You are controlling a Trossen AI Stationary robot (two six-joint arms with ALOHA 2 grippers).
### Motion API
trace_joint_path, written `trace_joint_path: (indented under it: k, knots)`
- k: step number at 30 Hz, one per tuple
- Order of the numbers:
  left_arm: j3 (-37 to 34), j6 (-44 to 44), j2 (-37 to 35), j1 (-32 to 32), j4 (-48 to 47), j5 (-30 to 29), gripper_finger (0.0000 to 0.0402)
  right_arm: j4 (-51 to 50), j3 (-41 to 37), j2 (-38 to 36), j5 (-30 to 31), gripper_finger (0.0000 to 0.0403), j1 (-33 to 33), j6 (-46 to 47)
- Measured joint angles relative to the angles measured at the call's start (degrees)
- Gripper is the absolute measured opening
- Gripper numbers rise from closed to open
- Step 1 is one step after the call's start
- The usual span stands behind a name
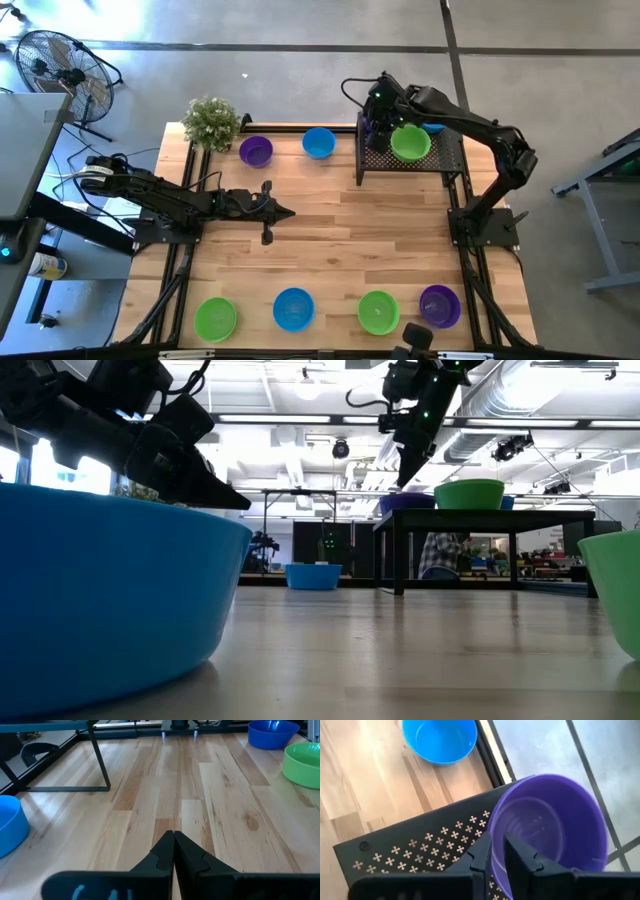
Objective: Pick & Place Mini bowls
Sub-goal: Stack the blue bowl on the other blue bowls on the shelf
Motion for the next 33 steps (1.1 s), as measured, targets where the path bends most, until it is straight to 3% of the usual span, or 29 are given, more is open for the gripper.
trace_joint_path:
  k: [2,5,8,14,23,33]
  knots:
    - [0.0,0.1,0.0,0.0,0.0,0.0,0.0001,0.0,0.0,-1.2,0.0,0.0039,0.5,0.6]
    - [0.0,0.1,0.0,0.0,0.0,0.0,0.0001,0.5,0.0,-3.7,-4.7,0.0017,1.7,0.4]
    - [0.0,0.1,0.0,0.0,0.0,0.0,0.0001,6.4,-3.9,-7.9,-7.7,0.0005,4.3,-0.8]
    - [0.0,-0.1,0.0,0.0,0.0,0.0,0.0001,25.7,-21.9,-20.2,-11.7,0.0002,10.4,-1.8]
    - [0.0,-1.8,0.0,0.0,0.0,-0.1,0.0001,51.6,-48.1,-38.3,-9.8,0.0001,22.0,1.4]
    - [0.1,-4.1,0.0,0.0,0.0,4.3,0.0001,80.4,-65.3,-42.3,-9.6,0.0001,28.6,2.7]
